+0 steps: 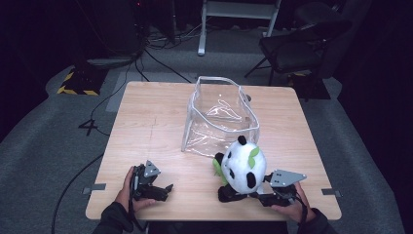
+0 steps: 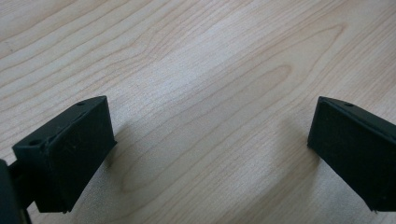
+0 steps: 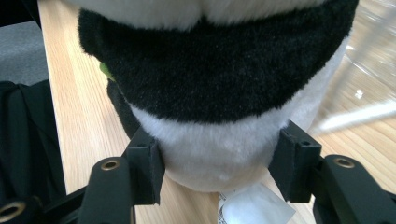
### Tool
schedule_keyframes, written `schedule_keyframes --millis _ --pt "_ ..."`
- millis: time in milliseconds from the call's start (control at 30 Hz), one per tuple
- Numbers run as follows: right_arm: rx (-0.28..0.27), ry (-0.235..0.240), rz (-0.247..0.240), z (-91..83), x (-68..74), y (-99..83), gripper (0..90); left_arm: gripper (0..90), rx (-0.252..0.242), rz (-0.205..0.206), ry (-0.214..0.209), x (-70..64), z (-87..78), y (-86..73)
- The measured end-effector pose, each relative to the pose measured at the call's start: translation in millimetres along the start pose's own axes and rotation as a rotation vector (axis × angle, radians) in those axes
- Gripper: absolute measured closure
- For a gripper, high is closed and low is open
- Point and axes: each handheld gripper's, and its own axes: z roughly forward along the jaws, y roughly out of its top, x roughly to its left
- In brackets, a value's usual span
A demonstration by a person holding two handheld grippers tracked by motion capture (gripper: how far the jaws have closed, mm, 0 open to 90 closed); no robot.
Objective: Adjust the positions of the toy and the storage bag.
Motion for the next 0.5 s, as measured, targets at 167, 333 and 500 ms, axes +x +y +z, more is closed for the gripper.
schedule_keyframes --millis 167,333,500 --pt "-0.003 -0.032 0.025 -22.5 -12.1 -15.5 43.9 0.6 0.0 0.003 0.001 0.1 0.0 0.0" --pt "0.0 -0.06 0.048 -40.8 -22.7 -25.9 43.7 0.5 0.001 0.001 0.001 0.0 -0.2 0.0" --pt "-0.001 -0.084 0.074 -57.5 -30.1 -37.8 43.6 0.5 0.001 0.001 0.001 0.0 -0.2 0.0"
